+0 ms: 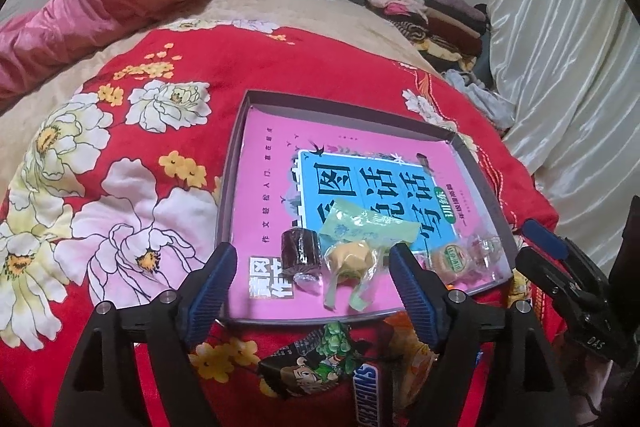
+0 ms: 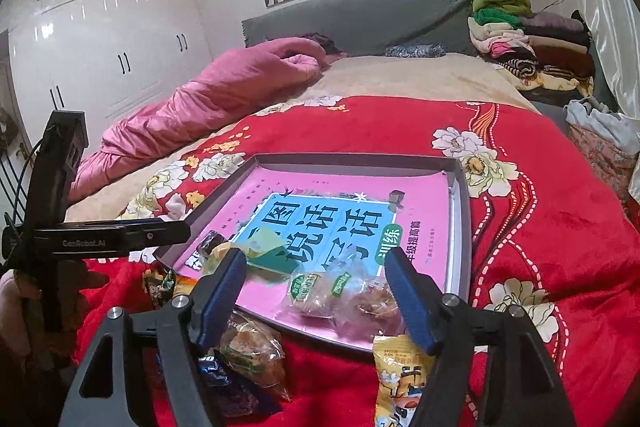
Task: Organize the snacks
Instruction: 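Withdraw both open grippers from the tray toward the snack pile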
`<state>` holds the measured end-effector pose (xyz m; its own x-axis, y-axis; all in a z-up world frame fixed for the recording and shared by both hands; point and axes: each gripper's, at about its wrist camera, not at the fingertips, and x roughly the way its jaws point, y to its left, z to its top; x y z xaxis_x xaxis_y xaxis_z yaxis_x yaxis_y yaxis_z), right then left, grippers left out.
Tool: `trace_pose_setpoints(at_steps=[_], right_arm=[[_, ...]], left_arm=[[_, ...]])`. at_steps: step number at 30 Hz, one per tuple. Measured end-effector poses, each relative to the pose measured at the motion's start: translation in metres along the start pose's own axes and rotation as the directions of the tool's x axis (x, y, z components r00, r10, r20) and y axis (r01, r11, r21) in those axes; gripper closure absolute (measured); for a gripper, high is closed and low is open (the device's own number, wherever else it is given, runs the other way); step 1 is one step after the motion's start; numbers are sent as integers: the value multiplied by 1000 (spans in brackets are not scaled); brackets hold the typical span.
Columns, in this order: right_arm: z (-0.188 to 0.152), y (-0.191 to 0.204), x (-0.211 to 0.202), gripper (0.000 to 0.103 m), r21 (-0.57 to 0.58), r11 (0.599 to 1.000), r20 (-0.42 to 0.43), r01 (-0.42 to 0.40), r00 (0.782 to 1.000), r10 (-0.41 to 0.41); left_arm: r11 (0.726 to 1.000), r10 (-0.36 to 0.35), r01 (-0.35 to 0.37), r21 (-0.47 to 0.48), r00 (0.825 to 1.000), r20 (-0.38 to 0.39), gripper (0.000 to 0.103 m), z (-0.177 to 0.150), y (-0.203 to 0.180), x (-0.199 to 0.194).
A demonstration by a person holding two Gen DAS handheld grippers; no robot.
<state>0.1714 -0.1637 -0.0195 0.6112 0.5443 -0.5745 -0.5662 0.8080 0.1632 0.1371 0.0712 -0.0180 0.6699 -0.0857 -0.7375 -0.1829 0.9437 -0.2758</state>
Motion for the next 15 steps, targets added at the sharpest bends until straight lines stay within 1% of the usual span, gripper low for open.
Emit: trace_pose_setpoints(at_steps=[2, 9, 15], right_arm=[[0, -1, -1, 30, 2, 1000, 5, 3, 1000, -3], [2, -1, -8, 25, 0, 1000, 38, 6, 999, -6], [3, 3, -14, 24, -20, 1000, 63, -3, 998, 4]], left_arm=[[1000, -7, 7, -6, 1000, 4, 21, 0, 0, -2], [1000, -18, 18, -17, 1000, -1, 21, -2, 1, -8], [1000, -26, 26, -8, 1000, -11, 20, -5, -1, -13]])
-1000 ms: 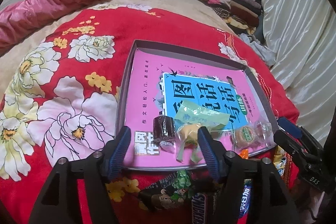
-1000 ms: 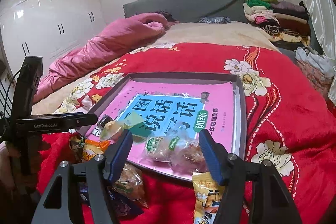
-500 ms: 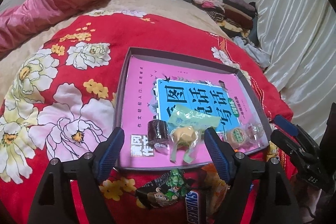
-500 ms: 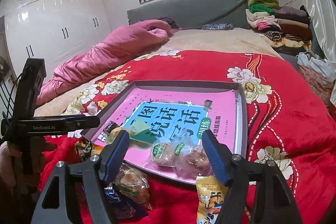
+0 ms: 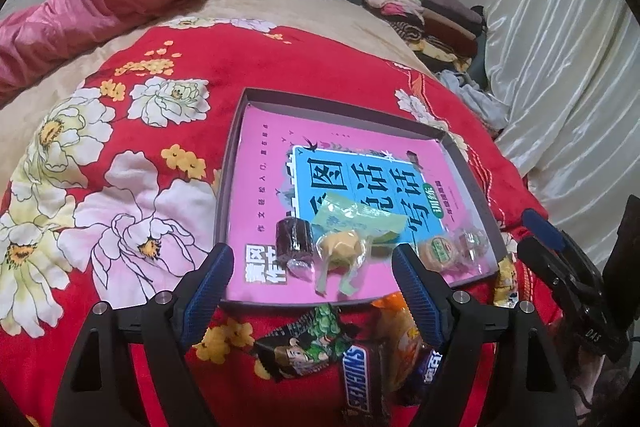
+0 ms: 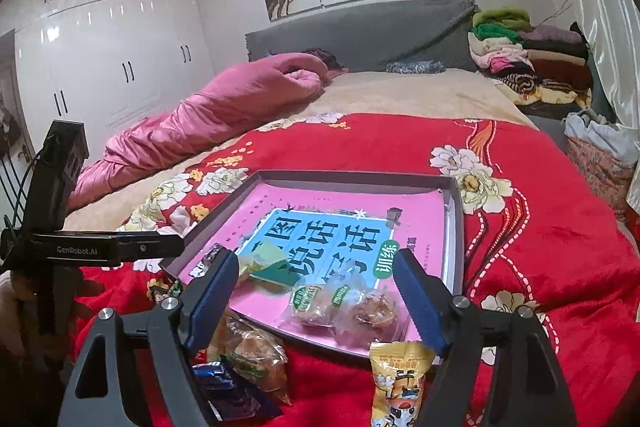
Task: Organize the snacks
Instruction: 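Withdraw both open grippers from the tray toward the snack pile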
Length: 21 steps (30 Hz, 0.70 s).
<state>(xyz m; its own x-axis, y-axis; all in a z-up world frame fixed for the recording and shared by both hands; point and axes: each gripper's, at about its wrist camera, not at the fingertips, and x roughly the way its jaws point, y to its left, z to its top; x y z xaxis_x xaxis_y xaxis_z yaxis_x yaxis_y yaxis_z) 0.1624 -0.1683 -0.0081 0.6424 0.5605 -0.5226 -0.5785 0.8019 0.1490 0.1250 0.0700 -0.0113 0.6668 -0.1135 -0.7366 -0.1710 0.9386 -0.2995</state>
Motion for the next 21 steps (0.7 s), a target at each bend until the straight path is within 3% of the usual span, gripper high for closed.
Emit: trace_pose_setpoints(at_steps=[21], right_arm=[[-13, 23, -18, 19, -53, 998, 2, -17, 1000, 17]], left_arm=[[1000, 7, -8, 13, 1000, 5, 20, -17, -6, -23]])
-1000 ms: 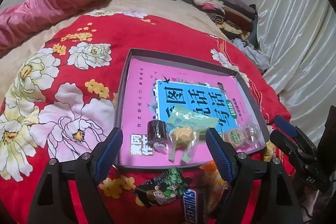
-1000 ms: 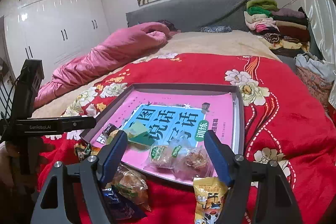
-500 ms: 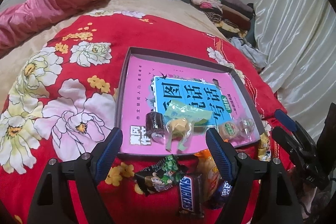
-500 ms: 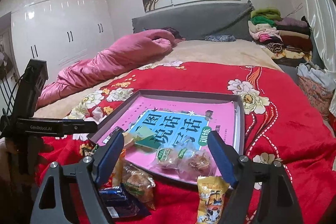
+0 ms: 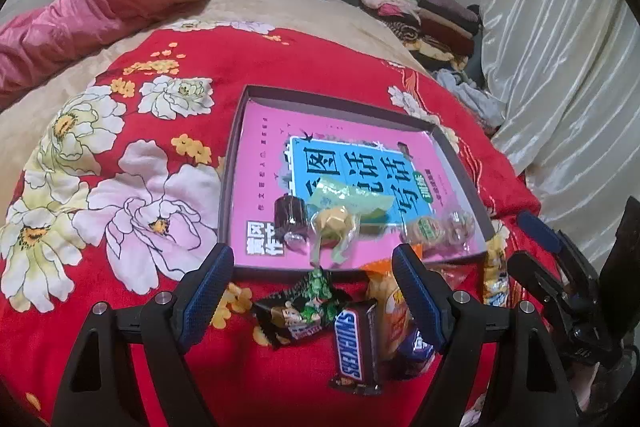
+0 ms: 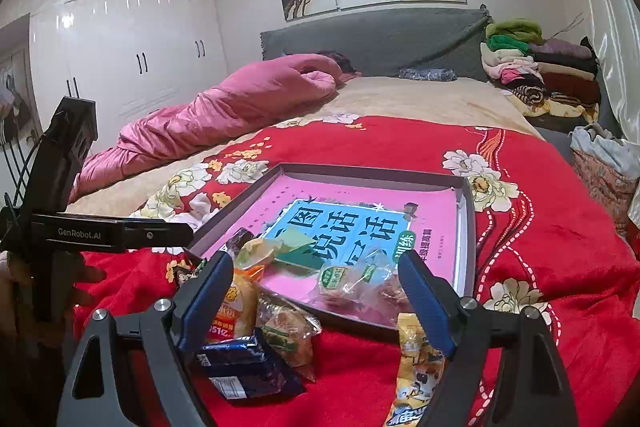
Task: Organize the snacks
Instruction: 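Withdraw both open grippers from the tray toward the snack pile, then grasp the Snickers bar with left gripper while right grasps the blue biscuit packet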
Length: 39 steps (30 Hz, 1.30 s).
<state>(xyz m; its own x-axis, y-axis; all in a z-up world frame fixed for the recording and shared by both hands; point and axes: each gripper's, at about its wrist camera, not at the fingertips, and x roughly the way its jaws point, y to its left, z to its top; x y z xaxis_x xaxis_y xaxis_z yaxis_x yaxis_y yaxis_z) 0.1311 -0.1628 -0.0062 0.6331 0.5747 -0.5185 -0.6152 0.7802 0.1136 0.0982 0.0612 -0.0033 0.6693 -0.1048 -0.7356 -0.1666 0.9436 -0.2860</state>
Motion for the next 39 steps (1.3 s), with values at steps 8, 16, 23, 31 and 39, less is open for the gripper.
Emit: trace_pose_setpoints(at_steps=[8, 16, 23, 31, 39], right_arm=[[-3, 8, -1, 18, -19, 1000, -13, 7, 1000, -7], [-7, 18, -6, 18, -36, 999, -24, 7, 1000, -8], [-11, 22, -10, 18, -42, 999, -37, 8, 999, -10], [-19, 29, -12, 18, -55, 998, -67, 1, 998, -5], [-25, 35, -14, 18, -74, 997, -95, -4, 995, -3]], left_arm=[[1000, -7, 8, 18, 1000, -17, 20, -7, -6, -3], [1000, -9, 10, 27, 999, -42, 20, -14, -7, -4], [999, -15, 17, 32, 998, -63, 20, -21, -7, -6], [999, -20, 23, 34, 996, -83, 20, -27, -6, -6], [998, -39, 45, 49, 991, -129, 20, -39, -13, 0]])
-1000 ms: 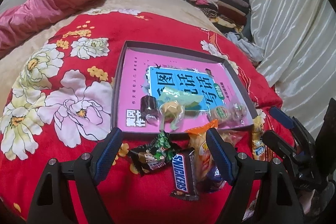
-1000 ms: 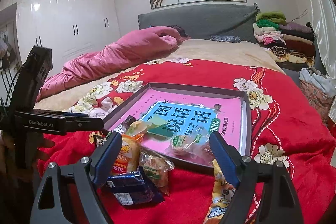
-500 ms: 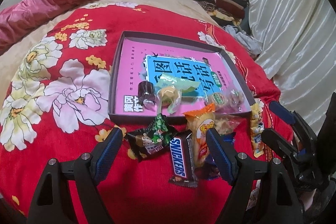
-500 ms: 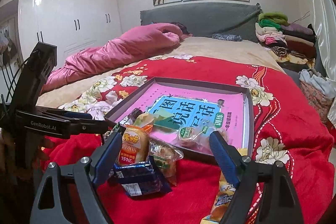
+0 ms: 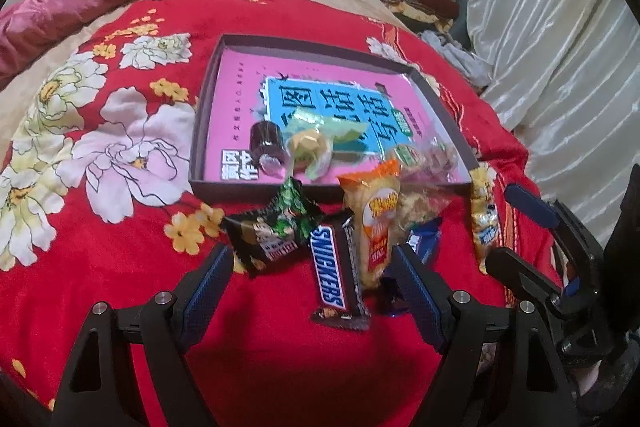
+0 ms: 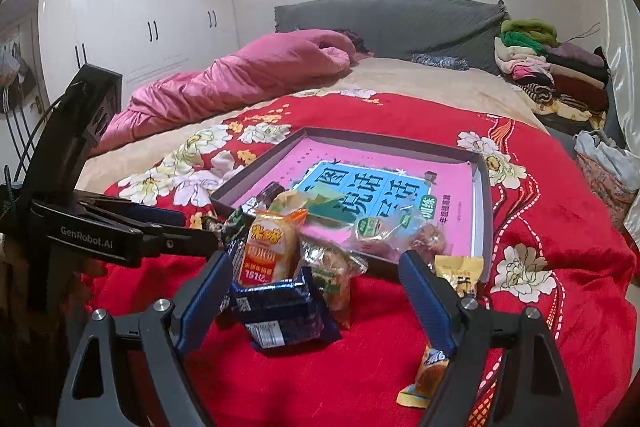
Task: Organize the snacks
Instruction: 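Grasp the Snickers bar with left gripper while right grasps the blue biscuit packet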
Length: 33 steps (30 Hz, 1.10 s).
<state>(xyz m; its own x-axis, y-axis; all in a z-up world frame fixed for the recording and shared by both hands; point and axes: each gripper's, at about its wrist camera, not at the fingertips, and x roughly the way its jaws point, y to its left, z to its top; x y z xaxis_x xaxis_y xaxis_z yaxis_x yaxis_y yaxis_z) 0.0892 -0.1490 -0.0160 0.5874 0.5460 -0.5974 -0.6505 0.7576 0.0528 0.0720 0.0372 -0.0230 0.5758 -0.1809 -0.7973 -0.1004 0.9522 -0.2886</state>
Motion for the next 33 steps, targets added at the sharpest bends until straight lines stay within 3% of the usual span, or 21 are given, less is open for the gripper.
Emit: trace_pose_setpoints(at_steps=[33], right_arm=[[-23, 26, 33, 18, -118, 993, -166, -26, 986, 6]], left_arm=[[998, -65, 62, -33, 993, -96, 20, -16, 3, 26]])
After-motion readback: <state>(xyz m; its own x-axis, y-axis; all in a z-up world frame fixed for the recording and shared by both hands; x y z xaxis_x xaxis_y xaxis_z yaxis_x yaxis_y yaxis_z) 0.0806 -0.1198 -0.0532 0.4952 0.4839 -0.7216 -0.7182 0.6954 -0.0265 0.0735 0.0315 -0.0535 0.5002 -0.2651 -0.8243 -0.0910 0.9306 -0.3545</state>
